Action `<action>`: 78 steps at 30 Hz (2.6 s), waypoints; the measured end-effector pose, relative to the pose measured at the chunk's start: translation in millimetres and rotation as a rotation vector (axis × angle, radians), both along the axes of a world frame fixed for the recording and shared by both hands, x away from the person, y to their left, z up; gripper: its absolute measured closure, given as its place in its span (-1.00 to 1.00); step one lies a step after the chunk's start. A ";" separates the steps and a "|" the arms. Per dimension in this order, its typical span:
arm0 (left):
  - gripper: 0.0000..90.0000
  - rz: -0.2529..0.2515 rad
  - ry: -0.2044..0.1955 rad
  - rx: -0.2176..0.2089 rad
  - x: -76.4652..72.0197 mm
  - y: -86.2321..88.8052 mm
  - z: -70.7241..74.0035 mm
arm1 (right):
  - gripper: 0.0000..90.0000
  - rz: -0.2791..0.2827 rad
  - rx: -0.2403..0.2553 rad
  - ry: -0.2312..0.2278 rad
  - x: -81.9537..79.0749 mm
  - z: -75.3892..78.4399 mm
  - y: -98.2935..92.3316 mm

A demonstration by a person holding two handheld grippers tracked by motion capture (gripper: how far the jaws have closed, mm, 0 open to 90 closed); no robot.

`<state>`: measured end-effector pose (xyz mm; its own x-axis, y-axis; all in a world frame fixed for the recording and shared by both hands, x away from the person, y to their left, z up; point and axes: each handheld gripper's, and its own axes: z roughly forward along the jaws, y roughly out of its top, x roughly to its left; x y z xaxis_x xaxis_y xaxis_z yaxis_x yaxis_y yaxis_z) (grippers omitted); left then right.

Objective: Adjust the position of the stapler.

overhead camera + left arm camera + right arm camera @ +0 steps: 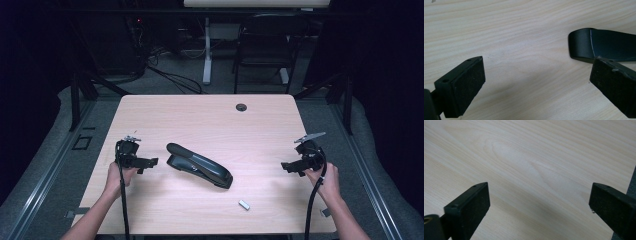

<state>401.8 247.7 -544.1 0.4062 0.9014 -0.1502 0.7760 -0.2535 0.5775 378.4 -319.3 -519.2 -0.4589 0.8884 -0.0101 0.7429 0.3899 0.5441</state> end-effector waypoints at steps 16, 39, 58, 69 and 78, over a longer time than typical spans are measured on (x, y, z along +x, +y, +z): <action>-0.96 -0.033 -0.055 0.013 -3.5 -5.5 6.5 | -1.00 0.142 0.020 -0.021 -7.3 12.1 41.7; -1.00 -0.081 -0.078 -0.020 -8.1 -15.2 12.3 | -1.00 0.352 0.061 -0.004 -8.9 18.4 109.5; -1.00 -0.133 -0.038 -0.038 -9.7 -27.3 12.9 | -0.83 0.476 0.106 0.028 -8.6 15.8 151.4; -1.00 -0.142 -0.035 -0.040 -10.1 -28.5 12.4 | -0.42 0.559 0.100 0.063 -9.0 7.2 176.1; -1.00 -0.149 -0.036 -0.043 -11.0 -29.3 13.3 | -0.07 0.577 0.059 0.078 -8.0 0.8 188.9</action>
